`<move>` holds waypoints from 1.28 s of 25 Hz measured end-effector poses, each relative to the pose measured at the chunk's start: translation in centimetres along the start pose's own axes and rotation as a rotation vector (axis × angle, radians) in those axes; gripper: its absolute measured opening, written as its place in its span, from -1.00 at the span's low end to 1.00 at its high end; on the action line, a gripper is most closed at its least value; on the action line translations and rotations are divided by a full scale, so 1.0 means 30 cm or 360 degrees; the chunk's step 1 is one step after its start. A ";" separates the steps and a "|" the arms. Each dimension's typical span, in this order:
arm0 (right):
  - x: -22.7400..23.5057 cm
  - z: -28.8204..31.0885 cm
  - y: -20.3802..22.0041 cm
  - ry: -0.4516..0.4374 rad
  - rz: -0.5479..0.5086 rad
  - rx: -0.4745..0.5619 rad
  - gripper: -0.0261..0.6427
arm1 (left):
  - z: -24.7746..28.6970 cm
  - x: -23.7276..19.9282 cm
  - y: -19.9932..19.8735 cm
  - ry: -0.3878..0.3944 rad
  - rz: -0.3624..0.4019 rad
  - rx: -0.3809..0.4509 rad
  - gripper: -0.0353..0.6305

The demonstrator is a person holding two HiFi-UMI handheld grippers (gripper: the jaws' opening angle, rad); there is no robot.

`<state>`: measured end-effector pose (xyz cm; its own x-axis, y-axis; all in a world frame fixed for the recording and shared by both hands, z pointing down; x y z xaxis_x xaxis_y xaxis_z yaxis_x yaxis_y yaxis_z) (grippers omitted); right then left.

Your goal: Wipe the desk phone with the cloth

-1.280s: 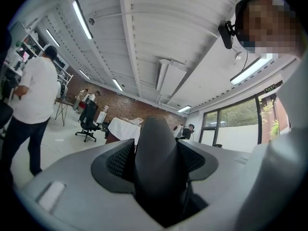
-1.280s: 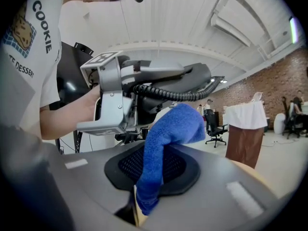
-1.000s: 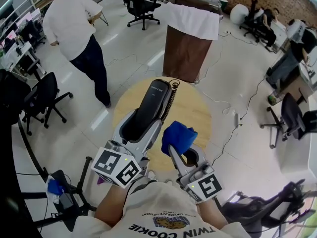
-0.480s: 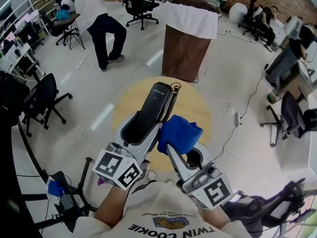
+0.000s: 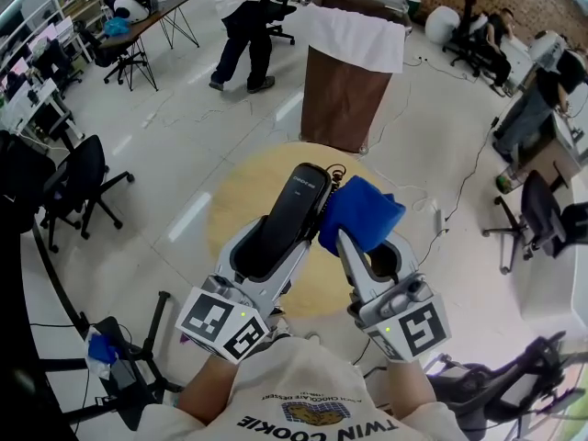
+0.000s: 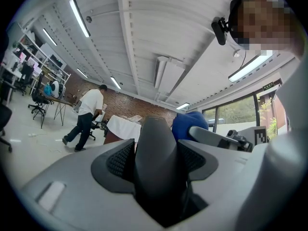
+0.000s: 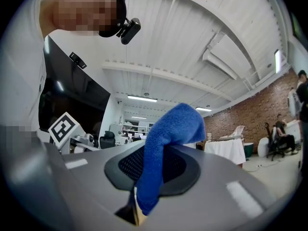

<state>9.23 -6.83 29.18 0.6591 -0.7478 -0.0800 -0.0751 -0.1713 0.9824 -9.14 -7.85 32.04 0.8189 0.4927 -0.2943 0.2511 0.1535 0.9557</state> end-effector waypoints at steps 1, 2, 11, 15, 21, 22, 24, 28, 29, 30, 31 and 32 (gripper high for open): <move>0.014 0.000 -0.004 0.0016 -0.0009 0.0000 -0.74 | -0.002 0.007 0.001 0.0007 0.0005 0.0000 -0.08; 0.029 0.000 -0.009 0.0032 -0.0019 0.0001 -0.74 | -0.003 0.014 0.001 0.0013 0.0009 -0.0001 -0.08; 0.150 -0.003 -0.078 0.0149 -0.0112 0.0012 -0.74 | -0.010 0.047 0.003 0.0055 0.0049 -0.0004 -0.08; 0.182 -0.005 -0.105 0.0171 -0.0142 0.0013 -0.74 | -0.012 0.063 0.002 0.0065 0.0074 -0.0002 -0.08; 0.227 0.011 -0.149 0.0164 -0.0199 -0.0019 -0.74 | -0.019 0.088 0.007 0.0076 0.0119 -0.0001 -0.08; 0.235 0.019 -0.158 0.0152 -0.0202 -0.0022 -0.74 | -0.021 0.094 0.009 0.0078 0.0131 0.0002 -0.08; 0.250 0.042 -0.175 0.0120 -0.0207 -0.0028 -0.74 | -0.022 0.105 0.015 0.0081 0.0158 0.0003 -0.08; 0.267 0.106 -0.191 0.0034 -0.0205 -0.0068 -0.74 | -0.025 0.117 0.024 0.0082 0.0195 -0.0011 -0.08; 0.269 0.123 -0.190 0.0012 -0.0198 -0.0085 -0.74 | -0.026 0.118 0.025 0.0080 0.0205 -0.0012 -0.08; 0.271 0.139 -0.189 -0.0006 -0.0192 -0.0100 -0.74 | -0.028 0.120 0.026 0.0078 0.0218 -0.0012 -0.08; 0.273 0.153 -0.187 -0.0019 -0.0187 -0.0113 -0.74 | -0.029 0.123 0.026 0.0076 0.0234 -0.0011 -0.08; 0.273 0.165 -0.185 -0.0030 -0.0183 -0.0122 -0.74 | -0.030 0.126 0.026 0.0075 0.0250 -0.0009 -0.08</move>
<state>11.34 -15.17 22.24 0.6458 -0.7381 -0.1951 0.0580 -0.2073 0.9766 -6.30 -5.10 31.66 0.8225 0.5509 -0.1414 0.1190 0.0764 0.9900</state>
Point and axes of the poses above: the fingertips, and each gripper's own axes: z forward along the fingers, x to its right, y out of its underside, the point moved 8 cm from there along -z, backward along the fingers, and after that the axes turned 8 degrees about -y, right-handed, at the moved point
